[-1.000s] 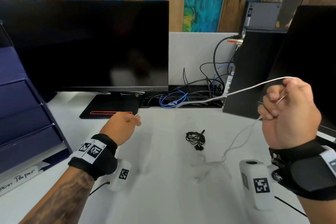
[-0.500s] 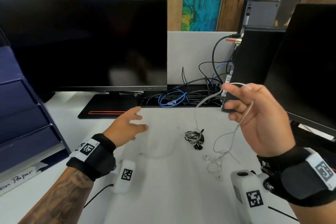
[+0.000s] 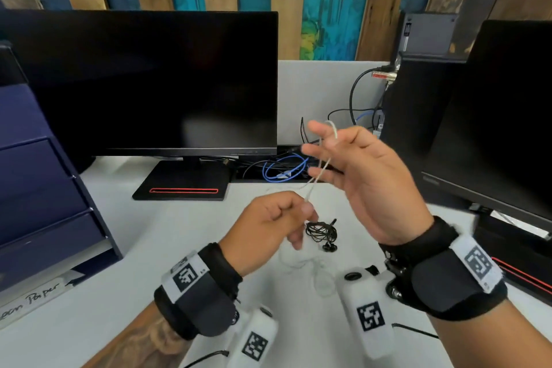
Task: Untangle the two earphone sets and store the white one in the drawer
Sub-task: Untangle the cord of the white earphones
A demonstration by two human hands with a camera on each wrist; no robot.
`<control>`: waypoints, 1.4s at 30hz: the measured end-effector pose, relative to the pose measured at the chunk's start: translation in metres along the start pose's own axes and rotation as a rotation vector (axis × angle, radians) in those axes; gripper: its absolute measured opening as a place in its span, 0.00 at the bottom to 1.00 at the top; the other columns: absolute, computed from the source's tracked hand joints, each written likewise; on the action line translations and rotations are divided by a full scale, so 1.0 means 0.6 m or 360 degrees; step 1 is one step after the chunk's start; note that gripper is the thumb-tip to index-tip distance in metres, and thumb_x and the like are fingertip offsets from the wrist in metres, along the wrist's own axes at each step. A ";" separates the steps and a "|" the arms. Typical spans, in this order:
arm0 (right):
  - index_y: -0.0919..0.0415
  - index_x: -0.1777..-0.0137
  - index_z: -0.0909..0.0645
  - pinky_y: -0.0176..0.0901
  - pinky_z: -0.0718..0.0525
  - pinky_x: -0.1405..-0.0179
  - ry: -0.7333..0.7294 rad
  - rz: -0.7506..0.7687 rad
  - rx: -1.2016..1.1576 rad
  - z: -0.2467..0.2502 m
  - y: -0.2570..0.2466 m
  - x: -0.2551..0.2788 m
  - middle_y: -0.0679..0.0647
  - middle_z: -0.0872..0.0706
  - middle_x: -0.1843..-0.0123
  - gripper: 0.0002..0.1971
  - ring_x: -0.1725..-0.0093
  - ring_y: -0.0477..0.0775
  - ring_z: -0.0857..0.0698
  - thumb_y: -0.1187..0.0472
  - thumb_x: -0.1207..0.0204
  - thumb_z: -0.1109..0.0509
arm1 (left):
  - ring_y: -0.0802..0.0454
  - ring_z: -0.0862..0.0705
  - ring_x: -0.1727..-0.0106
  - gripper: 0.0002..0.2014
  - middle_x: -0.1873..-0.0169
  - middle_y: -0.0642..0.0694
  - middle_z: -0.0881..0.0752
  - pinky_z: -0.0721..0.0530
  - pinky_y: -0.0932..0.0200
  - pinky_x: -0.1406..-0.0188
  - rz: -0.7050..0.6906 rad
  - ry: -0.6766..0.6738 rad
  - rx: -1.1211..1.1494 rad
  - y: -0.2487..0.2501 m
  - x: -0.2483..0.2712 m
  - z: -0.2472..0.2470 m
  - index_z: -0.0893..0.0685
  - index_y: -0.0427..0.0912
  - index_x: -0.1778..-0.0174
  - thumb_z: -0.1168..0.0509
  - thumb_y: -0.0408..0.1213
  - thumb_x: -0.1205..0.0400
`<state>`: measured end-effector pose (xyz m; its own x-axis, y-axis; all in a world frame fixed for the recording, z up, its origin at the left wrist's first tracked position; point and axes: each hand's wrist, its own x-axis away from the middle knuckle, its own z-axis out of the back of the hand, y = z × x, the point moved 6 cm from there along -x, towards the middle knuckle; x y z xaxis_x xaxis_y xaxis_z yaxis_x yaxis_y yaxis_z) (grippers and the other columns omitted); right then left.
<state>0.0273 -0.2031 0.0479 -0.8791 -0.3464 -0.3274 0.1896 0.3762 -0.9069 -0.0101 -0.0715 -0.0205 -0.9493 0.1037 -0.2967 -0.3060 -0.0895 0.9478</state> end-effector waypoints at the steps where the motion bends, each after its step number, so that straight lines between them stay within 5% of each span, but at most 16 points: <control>1: 0.56 0.56 0.20 0.45 0.14 0.51 0.0097 0.0047 0.0153 0.016 -0.006 -0.006 0.49 0.08 0.41 0.04 0.45 0.53 0.10 0.62 0.21 0.28 | 0.54 0.24 0.75 0.10 0.77 0.51 0.20 0.20 0.58 0.61 0.0003 0.0063 -0.0038 0.004 -0.002 0.014 0.14 0.35 0.58 0.35 0.36 0.15; 4: 0.53 0.48 0.19 0.44 0.18 0.52 0.0417 0.0242 0.0559 0.062 -0.022 -0.013 0.52 0.18 0.55 0.08 0.53 0.49 0.17 0.61 0.22 0.24 | 0.58 0.28 0.76 0.10 0.75 0.61 0.20 0.17 0.49 0.65 -0.0083 0.0165 -0.0209 0.024 -0.008 0.039 0.14 0.36 0.57 0.39 0.31 0.12; 6: 0.51 0.42 0.22 0.42 0.19 0.50 0.0503 0.0417 0.0690 0.065 -0.029 -0.010 0.50 0.24 0.54 0.15 0.55 0.45 0.21 0.59 0.24 0.22 | 0.61 0.26 0.74 0.11 0.68 0.61 0.15 0.18 0.59 0.67 -0.0194 0.0190 -0.0358 0.038 -0.010 0.038 0.12 0.40 0.56 0.38 0.33 0.13; 8: 0.50 0.38 0.22 0.37 0.20 0.45 0.0343 0.0480 0.0899 0.040 -0.023 -0.005 0.43 0.20 0.49 0.16 0.50 0.39 0.19 0.59 0.22 0.23 | 0.67 0.23 0.71 0.10 0.67 0.64 0.15 0.24 0.72 0.65 -0.0261 0.0179 -0.0400 0.043 -0.010 0.030 0.11 0.42 0.54 0.37 0.34 0.13; 11: 0.46 0.29 0.22 0.39 0.22 0.30 -0.0187 0.0243 0.1265 -0.010 0.022 -0.002 0.37 0.16 0.35 0.20 0.32 0.35 0.19 0.51 0.19 0.27 | 0.71 0.19 0.65 0.11 0.68 0.68 0.16 0.25 0.76 0.60 -0.0305 0.0131 -0.0400 0.049 -0.007 0.018 0.13 0.44 0.52 0.39 0.28 0.12; 14: 0.49 0.32 0.20 0.54 0.12 0.40 -0.0468 -0.0125 0.1177 -0.027 0.061 0.001 0.43 0.09 0.47 0.17 0.48 0.42 0.11 0.48 0.18 0.28 | 0.58 0.12 0.57 0.12 0.58 0.51 0.09 0.18 0.64 0.51 -0.0371 0.0169 -0.0387 0.047 -0.010 0.033 0.11 0.41 0.48 0.38 0.25 0.14; 17: 0.51 0.49 0.11 0.48 0.12 0.54 -0.0379 -0.0007 0.1338 -0.022 0.048 -0.005 0.41 0.10 0.59 0.08 0.60 0.39 0.13 0.50 0.18 0.28 | 0.59 0.13 0.56 0.07 0.58 0.54 0.09 0.17 0.61 0.52 -0.0332 0.0266 -0.0421 0.039 -0.014 0.057 0.10 0.42 0.48 0.33 0.32 0.15; 20: 0.52 0.57 0.10 0.40 0.21 0.63 -0.0164 0.0173 0.1463 -0.007 0.017 -0.017 0.47 0.12 0.66 0.10 0.67 0.44 0.19 0.53 0.17 0.29 | 0.67 0.22 0.70 0.06 0.72 0.64 0.16 0.24 0.70 0.64 -0.0203 0.0239 -0.0364 0.030 -0.015 0.067 0.10 0.40 0.50 0.32 0.34 0.16; 23: 0.57 0.58 0.11 0.44 0.23 0.63 0.0229 0.0450 0.1502 0.035 -0.043 -0.031 0.57 0.15 0.66 0.13 0.68 0.46 0.22 0.52 0.16 0.31 | 0.58 0.30 0.74 0.11 0.77 0.59 0.24 0.28 0.59 0.69 -0.0046 0.0300 -0.0343 0.011 -0.018 0.096 0.10 0.43 0.58 0.32 0.44 0.18; 26: 0.59 0.55 0.11 0.34 0.25 0.66 0.0352 0.0532 0.1573 0.068 -0.077 -0.041 0.52 0.18 0.67 0.14 0.69 0.39 0.24 0.54 0.14 0.33 | 0.56 0.33 0.75 0.14 0.79 0.57 0.30 0.28 0.56 0.71 0.0098 0.0283 -0.0280 -0.006 -0.018 0.121 0.12 0.45 0.63 0.36 0.49 0.20; 28: 0.57 0.53 0.11 0.37 0.22 0.58 0.0306 0.0491 0.1719 0.072 -0.068 -0.044 0.44 0.18 0.64 0.12 0.62 0.39 0.20 0.53 0.15 0.32 | 0.56 0.35 0.75 0.14 0.78 0.56 0.31 0.32 0.58 0.72 0.0117 0.0272 -0.0254 -0.005 -0.018 0.124 0.12 0.46 0.64 0.36 0.50 0.20; 31: 0.50 0.34 0.16 0.44 0.21 0.34 0.0087 0.0599 0.1916 0.033 -0.042 -0.030 0.41 0.18 0.40 0.16 0.36 0.44 0.19 0.47 0.18 0.30 | 0.57 0.36 0.75 0.13 0.77 0.56 0.32 0.36 0.62 0.74 0.0026 0.0210 -0.0212 0.016 -0.020 0.106 0.13 0.45 0.61 0.37 0.48 0.18; 33: 0.46 0.22 0.25 0.34 0.27 0.26 -0.0241 0.0450 0.1725 -0.008 -0.012 -0.015 0.38 0.22 0.27 0.27 0.26 0.36 0.25 0.45 0.20 0.28 | 0.56 0.36 0.73 0.15 0.76 0.55 0.31 0.37 0.62 0.74 -0.0027 0.0129 -0.0162 0.033 -0.020 0.086 0.13 0.41 0.57 0.39 0.46 0.15; 35: 0.47 0.19 0.29 0.30 0.26 0.26 -0.0594 0.0215 0.1452 -0.050 0.024 -0.001 0.38 0.21 0.25 0.31 0.27 0.34 0.23 0.50 0.21 0.25 | 0.54 0.36 0.72 0.17 0.75 0.54 0.27 0.37 0.59 0.72 -0.0035 0.0090 -0.0117 0.041 -0.019 0.076 0.14 0.32 0.52 0.40 0.42 0.11; 39: 0.52 0.41 0.15 0.48 0.13 0.52 -0.0510 0.0152 0.1452 -0.060 0.032 -0.013 0.42 0.11 0.60 0.10 0.61 0.43 0.14 0.54 0.21 0.23 | 0.55 0.34 0.73 0.11 0.71 0.40 0.29 0.38 0.58 0.73 -0.0054 0.0121 -0.0069 0.046 -0.013 0.088 0.16 0.31 0.45 0.39 0.36 0.11; 42: 0.59 0.58 0.13 0.26 0.24 0.65 -0.0303 0.0245 0.1447 -0.039 -0.003 -0.029 0.42 0.15 0.72 0.09 0.70 0.37 0.20 0.55 0.20 0.25 | 0.54 0.35 0.72 0.08 0.74 0.48 0.31 0.39 0.58 0.73 -0.0017 0.0166 -0.0068 0.042 -0.014 0.103 0.17 0.36 0.42 0.37 0.34 0.12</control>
<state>0.0318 -0.1774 0.0615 -0.7448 -0.5136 -0.4260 0.6371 -0.3575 -0.6828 -0.0054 -0.0132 0.0131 -0.9476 0.0013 -0.3194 -0.3168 -0.1313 0.9394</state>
